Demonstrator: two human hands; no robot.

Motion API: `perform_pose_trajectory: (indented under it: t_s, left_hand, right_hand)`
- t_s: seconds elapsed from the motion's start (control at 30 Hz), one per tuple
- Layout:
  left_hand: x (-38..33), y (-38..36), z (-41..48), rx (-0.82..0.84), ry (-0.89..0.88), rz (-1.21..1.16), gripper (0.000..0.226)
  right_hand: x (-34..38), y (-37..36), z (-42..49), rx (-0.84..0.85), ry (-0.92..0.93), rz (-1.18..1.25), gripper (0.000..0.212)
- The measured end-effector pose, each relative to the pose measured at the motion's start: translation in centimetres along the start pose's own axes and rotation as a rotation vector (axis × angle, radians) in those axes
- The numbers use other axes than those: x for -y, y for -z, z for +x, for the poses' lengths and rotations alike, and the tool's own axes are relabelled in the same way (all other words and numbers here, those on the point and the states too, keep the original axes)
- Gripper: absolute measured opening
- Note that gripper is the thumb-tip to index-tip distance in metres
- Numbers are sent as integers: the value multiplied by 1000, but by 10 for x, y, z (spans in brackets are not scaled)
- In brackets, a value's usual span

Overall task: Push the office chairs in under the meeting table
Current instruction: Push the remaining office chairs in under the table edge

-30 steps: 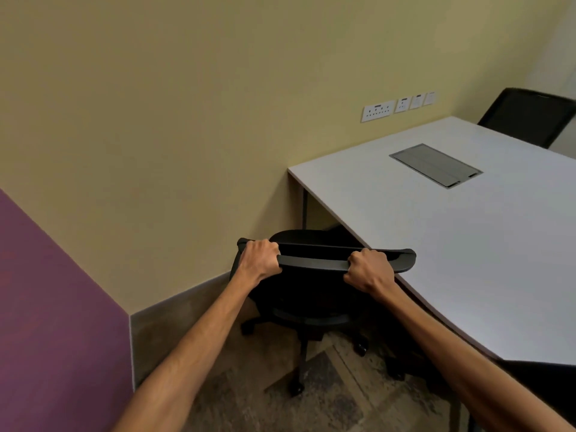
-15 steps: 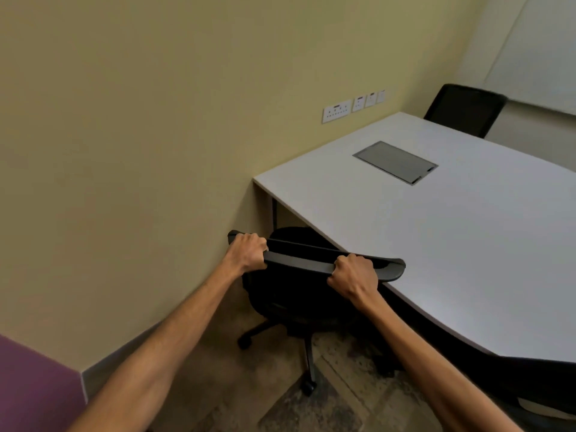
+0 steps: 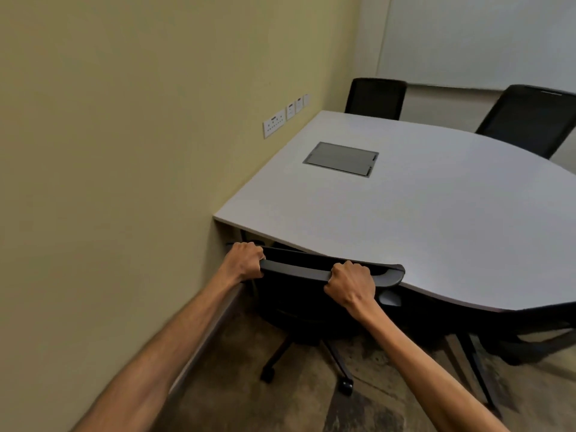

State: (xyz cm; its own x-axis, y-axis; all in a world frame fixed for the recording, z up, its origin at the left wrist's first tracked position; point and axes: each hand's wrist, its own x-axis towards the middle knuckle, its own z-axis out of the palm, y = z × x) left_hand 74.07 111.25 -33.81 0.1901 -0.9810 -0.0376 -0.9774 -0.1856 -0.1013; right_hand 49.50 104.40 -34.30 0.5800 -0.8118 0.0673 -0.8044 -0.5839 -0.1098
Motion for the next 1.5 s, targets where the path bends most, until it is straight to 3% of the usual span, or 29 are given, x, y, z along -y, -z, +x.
perform_pose_trajectory:
  t_s: [0.27, 0.77, 1.07, 1.2, 1.33, 1.5]
  left_hand:
    - [84, -2, 67, 2, -134, 18, 19]
    - [117, -7, 190, 30, -270, -55, 18]
    - [126, -11, 199, -11, -322, -97, 44]
    - [136, -14, 196, -30, -324, -195, 39]
    - [147, -26, 187, -126, -327, -281, 25]
    - [142, -26, 175, -351, -512, -301, 52]
  right_hand:
    - [66, -3, 56, 3, -147, -1, 19]
    - [58, -15, 155, 10, -285, 22, 22]
    - [64, -18, 164, -9, -354, -18, 19]
    - [72, -19, 167, -36, -375, -23, 18]
    - [81, -26, 168, -73, -321, 20, 20]
    - [68, -35, 149, -255, -254, -14, 47]
